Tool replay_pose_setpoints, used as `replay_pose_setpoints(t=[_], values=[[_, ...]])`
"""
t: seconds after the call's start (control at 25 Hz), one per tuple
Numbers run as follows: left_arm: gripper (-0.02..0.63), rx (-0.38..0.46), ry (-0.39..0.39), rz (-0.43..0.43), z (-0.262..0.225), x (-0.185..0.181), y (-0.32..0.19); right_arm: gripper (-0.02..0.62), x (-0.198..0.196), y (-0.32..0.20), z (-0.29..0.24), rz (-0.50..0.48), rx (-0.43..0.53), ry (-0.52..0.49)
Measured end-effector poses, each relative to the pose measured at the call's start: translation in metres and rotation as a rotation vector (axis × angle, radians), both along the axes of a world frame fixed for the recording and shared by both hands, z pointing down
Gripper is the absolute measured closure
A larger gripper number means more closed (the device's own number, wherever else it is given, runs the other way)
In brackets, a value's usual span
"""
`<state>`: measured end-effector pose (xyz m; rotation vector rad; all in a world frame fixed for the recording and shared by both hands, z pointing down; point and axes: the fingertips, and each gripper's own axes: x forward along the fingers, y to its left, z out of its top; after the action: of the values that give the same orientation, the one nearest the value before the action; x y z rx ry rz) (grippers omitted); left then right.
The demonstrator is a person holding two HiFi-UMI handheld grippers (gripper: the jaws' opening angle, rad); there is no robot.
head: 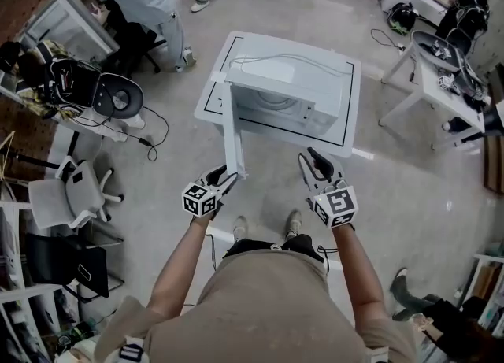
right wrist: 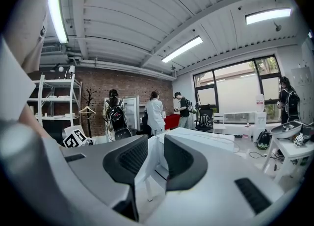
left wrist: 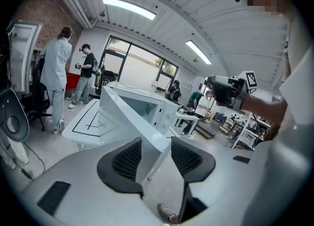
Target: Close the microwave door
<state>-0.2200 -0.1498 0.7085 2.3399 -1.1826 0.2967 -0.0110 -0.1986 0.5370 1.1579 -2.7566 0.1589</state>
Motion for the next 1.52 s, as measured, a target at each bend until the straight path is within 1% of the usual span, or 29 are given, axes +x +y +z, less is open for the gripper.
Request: replay_pose_setpoints(t=[0.24,0.48,0.72,1.12,1.52], values=[[0.428,0.014,0.010,-0.041,0.001,0.019,-0.002,0.500,0.029,-0.008,0.004,-0.012,0.001,-0.005],[0.428,0.015,-0.021,-0.053,0.000,0.052,-0.017,0.500,0.066,-0.020,0.005,-0.026,-0.003,-0.001],[0.428,0.010,-0.048,-0.061,0.000,0.075,-0.031,0.500,0.090,-0.024,0.006,-0.027,-0.009,-0.003],[0.428,0.000,-0.095,-0.049,-0.002,0.121,-0.064,0.500,0.132,-0.039,0.002,-0.022,-0.001,-0.022],[0.428,-0.011,-0.145,-0.019,-0.001,0.157,-0.098,0.500,0.172,-0.054,0.005,0.014,-0.011,-0.048]])
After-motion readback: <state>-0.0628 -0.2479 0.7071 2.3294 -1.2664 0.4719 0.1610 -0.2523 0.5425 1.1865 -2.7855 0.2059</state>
